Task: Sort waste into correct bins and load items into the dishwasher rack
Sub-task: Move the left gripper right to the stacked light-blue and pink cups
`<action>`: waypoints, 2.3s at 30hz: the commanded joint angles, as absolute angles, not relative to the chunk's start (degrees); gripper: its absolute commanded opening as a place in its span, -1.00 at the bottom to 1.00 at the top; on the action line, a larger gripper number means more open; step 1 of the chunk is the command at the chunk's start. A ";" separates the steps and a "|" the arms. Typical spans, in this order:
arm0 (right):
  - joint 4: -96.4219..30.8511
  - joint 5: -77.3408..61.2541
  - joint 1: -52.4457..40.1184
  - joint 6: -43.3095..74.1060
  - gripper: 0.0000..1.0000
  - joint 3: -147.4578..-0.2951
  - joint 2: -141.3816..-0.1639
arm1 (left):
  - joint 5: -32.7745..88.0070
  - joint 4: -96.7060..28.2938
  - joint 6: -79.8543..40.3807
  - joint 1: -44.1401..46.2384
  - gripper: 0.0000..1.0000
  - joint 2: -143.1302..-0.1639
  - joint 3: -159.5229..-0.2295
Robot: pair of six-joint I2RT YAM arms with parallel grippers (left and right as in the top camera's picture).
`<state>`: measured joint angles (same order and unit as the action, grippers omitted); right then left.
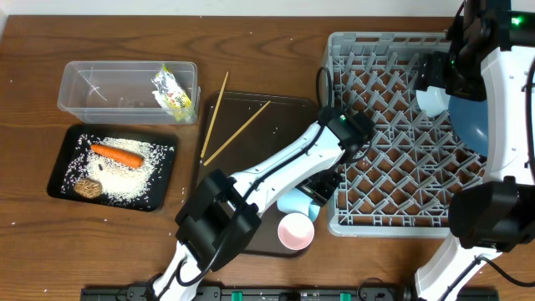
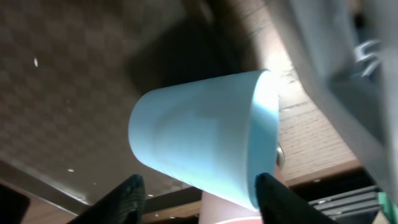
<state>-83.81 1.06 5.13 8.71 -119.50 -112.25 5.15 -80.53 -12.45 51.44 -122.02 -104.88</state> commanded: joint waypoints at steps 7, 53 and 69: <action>-84.55 1.52 5.72 7.60 0.61 -119.24 -112.73 | -0.25 -80.23 -15.79 51.46 -0.40 -120.75 -104.40; -84.79 1.50 5.72 6.68 0.63 -119.24 -112.73 | -10.02 -90.85 -23.09 50.43 0.05 -120.75 -98.91; -85.30 1.48 5.65 6.57 0.65 -119.24 -112.73 | -8.16 -85.82 -27.79 50.28 0.14 -120.77 -91.13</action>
